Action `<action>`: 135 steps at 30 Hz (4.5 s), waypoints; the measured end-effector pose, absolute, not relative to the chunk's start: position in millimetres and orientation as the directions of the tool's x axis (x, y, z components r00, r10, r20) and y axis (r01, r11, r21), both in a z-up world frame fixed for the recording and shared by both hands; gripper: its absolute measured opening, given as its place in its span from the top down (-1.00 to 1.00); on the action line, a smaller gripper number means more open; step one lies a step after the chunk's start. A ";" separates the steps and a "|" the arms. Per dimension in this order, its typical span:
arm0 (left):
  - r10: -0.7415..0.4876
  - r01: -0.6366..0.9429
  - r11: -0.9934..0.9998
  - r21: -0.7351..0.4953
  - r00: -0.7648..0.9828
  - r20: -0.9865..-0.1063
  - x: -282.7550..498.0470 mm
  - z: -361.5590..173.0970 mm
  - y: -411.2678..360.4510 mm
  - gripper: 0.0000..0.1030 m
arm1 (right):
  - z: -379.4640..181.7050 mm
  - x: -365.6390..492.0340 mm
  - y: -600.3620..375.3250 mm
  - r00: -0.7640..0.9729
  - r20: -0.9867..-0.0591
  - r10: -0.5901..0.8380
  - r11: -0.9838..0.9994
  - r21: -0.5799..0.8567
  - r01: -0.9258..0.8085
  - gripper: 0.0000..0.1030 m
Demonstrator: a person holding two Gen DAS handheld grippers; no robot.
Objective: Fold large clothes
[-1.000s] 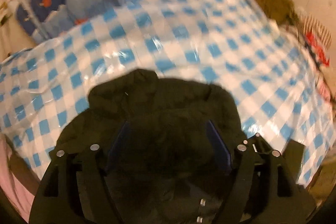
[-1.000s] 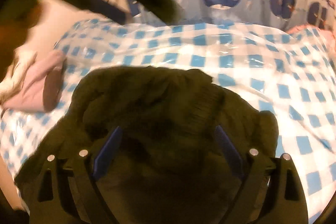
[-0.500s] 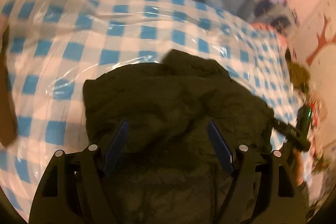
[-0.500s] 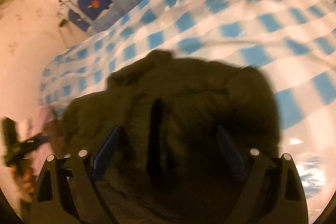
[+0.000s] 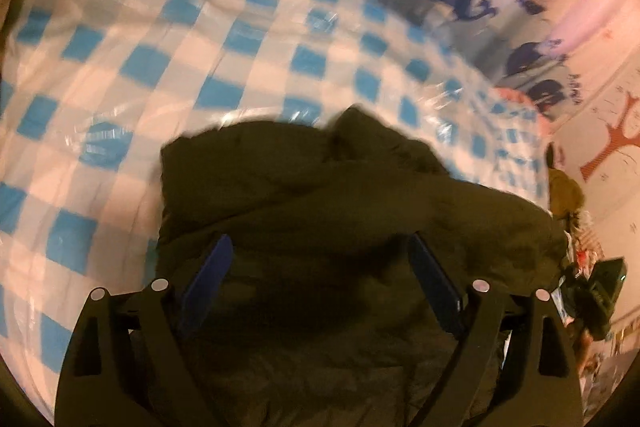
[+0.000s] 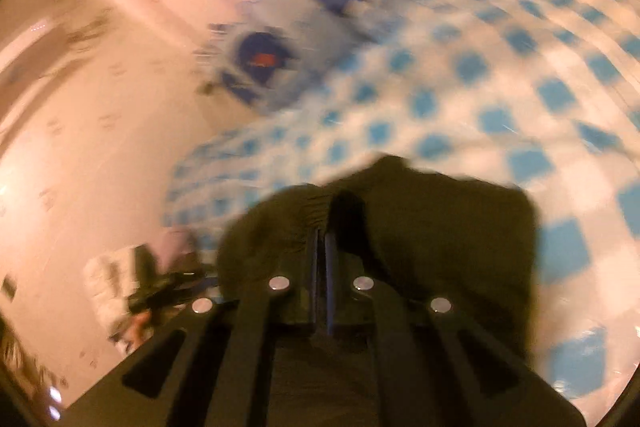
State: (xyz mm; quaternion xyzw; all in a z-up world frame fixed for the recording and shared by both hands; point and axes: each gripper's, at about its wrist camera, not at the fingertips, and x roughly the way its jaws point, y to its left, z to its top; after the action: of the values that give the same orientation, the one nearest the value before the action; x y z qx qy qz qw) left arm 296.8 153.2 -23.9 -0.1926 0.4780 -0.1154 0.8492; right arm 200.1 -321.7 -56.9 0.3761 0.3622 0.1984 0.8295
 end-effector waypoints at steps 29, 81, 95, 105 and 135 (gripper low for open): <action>-0.296 0.116 0.955 -0.273 0.445 -0.846 336.4 -108.9 55.0 -0.70 | -145.7 280.2 -223.3 0.510 -0.751 0.420 0.869 0.494 0.012 -0.15; -0.619 0.044 0.758 -0.651 0.364 -0.696 -36.0 -68.5 285.3 0.89 | -52.3 -122.2 -298.9 0.224 -0.498 0.838 0.536 0.828 -0.166 0.61; -0.591 -0.043 0.778 -0.627 0.292 -0.752 -37.1 -109.8 276.9 0.90 | -97.3 -129.0 -274.3 0.206 -0.524 0.827 0.551 0.827 -0.108 0.76; -0.677 0.135 0.709 -0.692 0.405 -0.615 -102.8 15.5 264.6 0.93 | 18.0 -180.2 -301.1 0.417 -0.212 0.884 0.368 0.865 -0.341 0.82; -0.774 0.104 0.499 -0.861 0.500 -0.388 -139.7 22.0 311.8 0.91 | -35.8 -203.0 -364.3 0.538 0.034 0.842 0.123 0.960 -0.253 0.82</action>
State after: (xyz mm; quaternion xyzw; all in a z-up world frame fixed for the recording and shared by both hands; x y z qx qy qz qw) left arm -139.7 311.8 22.0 -0.4098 0.4087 -0.2877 0.7630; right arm -203.0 -364.3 -35.8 0.5330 0.2766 0.3931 0.6963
